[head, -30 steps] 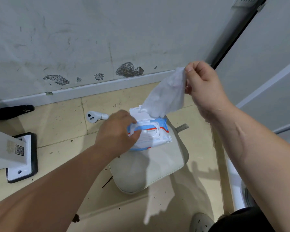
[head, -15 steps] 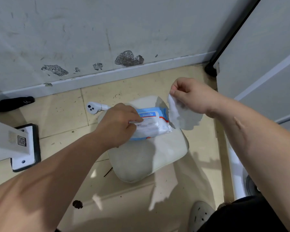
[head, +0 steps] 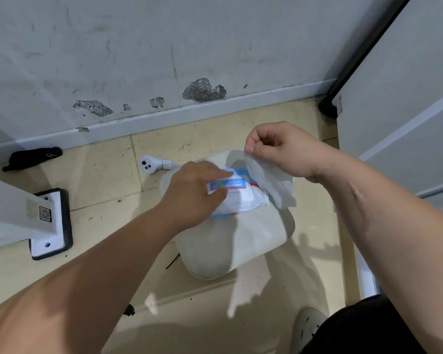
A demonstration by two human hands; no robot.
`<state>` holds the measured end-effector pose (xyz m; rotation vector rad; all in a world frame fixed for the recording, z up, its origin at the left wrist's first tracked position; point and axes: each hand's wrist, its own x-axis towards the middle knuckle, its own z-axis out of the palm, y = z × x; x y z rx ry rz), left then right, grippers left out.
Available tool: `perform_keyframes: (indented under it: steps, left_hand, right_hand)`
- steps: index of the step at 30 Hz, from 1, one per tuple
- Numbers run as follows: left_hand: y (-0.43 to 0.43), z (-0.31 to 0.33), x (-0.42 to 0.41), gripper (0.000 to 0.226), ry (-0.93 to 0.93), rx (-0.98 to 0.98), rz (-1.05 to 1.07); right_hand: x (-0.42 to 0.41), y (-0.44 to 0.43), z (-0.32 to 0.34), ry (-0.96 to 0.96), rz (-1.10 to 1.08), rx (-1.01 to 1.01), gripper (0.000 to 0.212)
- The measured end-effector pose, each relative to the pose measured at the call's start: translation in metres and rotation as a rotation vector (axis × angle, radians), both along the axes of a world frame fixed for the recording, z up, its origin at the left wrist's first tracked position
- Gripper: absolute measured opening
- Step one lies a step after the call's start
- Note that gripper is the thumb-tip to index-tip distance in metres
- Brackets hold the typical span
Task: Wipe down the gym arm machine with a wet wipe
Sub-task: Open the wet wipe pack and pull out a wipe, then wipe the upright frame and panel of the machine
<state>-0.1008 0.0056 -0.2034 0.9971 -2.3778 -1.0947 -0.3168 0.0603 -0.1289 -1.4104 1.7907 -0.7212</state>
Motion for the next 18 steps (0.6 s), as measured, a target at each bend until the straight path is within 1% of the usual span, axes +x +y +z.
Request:
perform_keyframes:
  steps: [1,2,3,4,5,7,9,11,12,13,15,18]
  left_hand:
    - [-0.002,0.014,-0.002,0.036,0.128,0.156,0.115]
    - [-0.005,0.030,-0.003,0.042,0.203,0.330,0.184]
    - [-0.008,0.046,-0.004,0.051,0.257,0.479,0.193]
    - [-0.012,0.062,-0.005,0.057,0.290,0.571,0.179]
    - [-0.017,0.077,-0.006,0.060,0.333,0.621,0.158]
    - [-0.025,0.112,-0.002,0.059,0.381,0.653,0.144]
    - [-0.029,0.152,0.006,0.051,0.395,0.648,0.158]
    - [-0.028,0.199,0.018,0.028,0.416,0.632,0.209]
    - [-0.026,0.223,0.025,0.016,0.418,0.600,0.265]
    - [-0.025,0.248,0.034,0.008,0.426,0.575,0.331]
    - [-0.026,0.295,0.053,0.009,0.449,0.538,0.446]
    - [-0.024,0.374,0.082,0.007,0.449,0.487,0.510]
  right_hand:
    - [0.002,-0.002,0.008,-0.079,-0.019,-0.018,0.016]
    - [0.004,-0.005,0.016,-0.152,-0.028,-0.022,0.015]
    - [0.007,-0.008,0.026,-0.211,-0.021,-0.014,0.015]
    - [0.011,-0.011,0.039,-0.259,0.000,0.003,0.014]
    - [0.016,-0.014,0.053,-0.294,0.028,0.019,0.014]
    - [0.025,-0.020,0.087,-0.337,0.069,0.030,0.015]
    - [0.035,-0.024,0.125,-0.387,0.070,0.019,0.015]
    - [0.047,-0.026,0.165,-0.426,0.054,0.004,0.016]
    - [0.053,-0.028,0.185,-0.420,0.049,-0.010,0.016]
    - [0.060,-0.029,0.205,-0.400,0.041,-0.025,0.016]
    - [0.074,-0.033,0.245,-0.366,0.014,-0.054,0.016]
    - [0.102,-0.037,0.312,-0.373,-0.022,-0.079,0.012]
